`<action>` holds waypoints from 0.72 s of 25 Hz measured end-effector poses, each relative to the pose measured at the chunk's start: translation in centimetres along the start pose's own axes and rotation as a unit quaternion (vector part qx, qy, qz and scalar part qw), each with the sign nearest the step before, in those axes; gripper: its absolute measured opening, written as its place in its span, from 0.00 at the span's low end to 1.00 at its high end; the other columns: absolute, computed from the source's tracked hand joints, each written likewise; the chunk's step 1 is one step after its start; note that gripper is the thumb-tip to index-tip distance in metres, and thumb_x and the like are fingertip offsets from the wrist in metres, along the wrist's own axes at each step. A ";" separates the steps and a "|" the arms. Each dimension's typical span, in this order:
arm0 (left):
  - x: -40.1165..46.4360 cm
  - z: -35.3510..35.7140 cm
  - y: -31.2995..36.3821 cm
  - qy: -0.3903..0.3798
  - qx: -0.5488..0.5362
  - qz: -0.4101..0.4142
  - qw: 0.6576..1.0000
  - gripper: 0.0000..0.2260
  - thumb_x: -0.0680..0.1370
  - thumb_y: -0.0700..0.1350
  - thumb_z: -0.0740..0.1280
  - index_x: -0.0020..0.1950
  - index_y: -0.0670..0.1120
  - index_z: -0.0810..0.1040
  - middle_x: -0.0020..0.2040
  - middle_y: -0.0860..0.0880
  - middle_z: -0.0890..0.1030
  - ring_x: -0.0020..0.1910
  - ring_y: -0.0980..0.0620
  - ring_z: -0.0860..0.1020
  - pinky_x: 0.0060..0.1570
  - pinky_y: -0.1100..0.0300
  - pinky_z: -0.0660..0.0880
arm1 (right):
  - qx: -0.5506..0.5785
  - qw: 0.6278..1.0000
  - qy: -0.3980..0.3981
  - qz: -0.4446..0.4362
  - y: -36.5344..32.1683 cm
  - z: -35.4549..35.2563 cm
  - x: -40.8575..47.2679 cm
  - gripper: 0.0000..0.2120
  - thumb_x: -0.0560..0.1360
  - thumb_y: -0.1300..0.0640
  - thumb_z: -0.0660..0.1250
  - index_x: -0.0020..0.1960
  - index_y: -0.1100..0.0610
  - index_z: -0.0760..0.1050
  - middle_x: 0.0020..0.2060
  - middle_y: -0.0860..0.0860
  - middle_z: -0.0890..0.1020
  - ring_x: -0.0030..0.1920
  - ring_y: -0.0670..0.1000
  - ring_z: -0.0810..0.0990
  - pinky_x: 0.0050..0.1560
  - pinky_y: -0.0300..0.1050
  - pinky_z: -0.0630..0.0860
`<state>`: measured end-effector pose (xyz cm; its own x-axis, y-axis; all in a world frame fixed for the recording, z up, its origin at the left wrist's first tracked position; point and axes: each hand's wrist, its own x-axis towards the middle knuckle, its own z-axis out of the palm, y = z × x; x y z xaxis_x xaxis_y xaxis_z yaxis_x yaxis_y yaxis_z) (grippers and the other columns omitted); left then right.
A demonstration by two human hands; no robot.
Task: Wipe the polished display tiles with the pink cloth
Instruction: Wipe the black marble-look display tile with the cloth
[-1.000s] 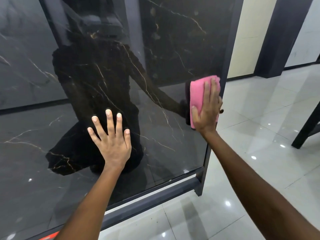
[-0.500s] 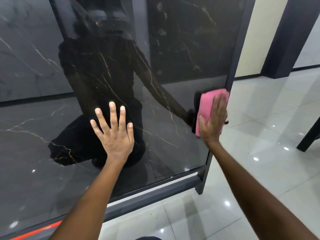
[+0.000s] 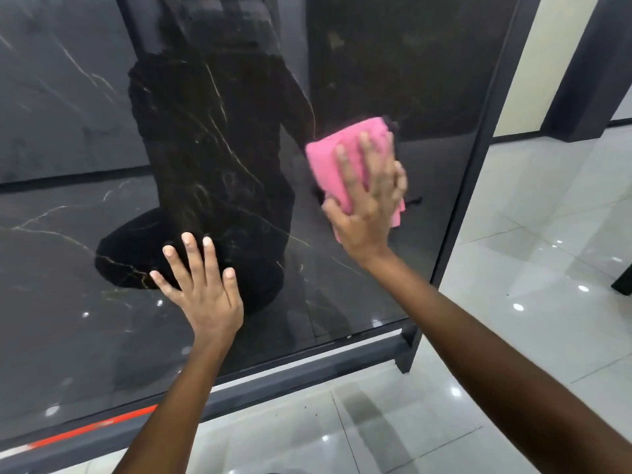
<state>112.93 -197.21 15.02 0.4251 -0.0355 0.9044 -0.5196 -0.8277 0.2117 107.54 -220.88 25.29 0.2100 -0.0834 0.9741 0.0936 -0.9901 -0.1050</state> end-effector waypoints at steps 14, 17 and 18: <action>-0.5 1.7 -1.2 0.062 0.048 0.068 0.995 0.25 0.84 0.53 0.44 0.80 0.50 0.41 0.80 0.53 0.39 0.78 0.48 0.37 0.73 0.42 0.37 | -0.062 0.986 -0.036 -0.148 1.0 2.1 -7.2 0.33 0.70 0.48 0.66 0.74 0.48 0.62 0.75 0.48 0.61 0.77 0.54 0.49 0.72 0.59 0.51; -0.5 1.8 -1.3 0.052 0.025 0.071 0.996 0.25 0.85 0.53 0.43 0.80 0.51 0.42 0.80 0.54 0.39 0.78 0.48 0.38 0.73 0.43 0.36 | -0.147 0.889 -0.173 -0.397 -1.8 4.4 -16.8 0.40 0.71 0.46 0.67 0.77 0.49 0.53 0.78 0.51 0.52 0.77 0.58 0.45 0.75 0.62 0.41; -0.4 1.7 -1.6 0.046 0.024 0.075 0.996 0.25 0.85 0.53 0.44 0.80 0.51 0.42 0.80 0.54 0.39 0.78 0.48 0.38 0.73 0.42 0.36 | -0.158 0.828 -0.256 -0.474 -0.9 3.9 -20.6 0.43 0.69 0.49 0.71 0.77 0.50 0.52 0.78 0.50 0.52 0.77 0.58 0.47 0.74 0.62 0.36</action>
<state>114.79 -196.82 13.70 0.2753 -0.1116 0.9549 -0.5351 -0.8429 0.0557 106.90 -217.86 4.54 0.5808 0.7264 0.3675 0.2111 -0.5704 0.7938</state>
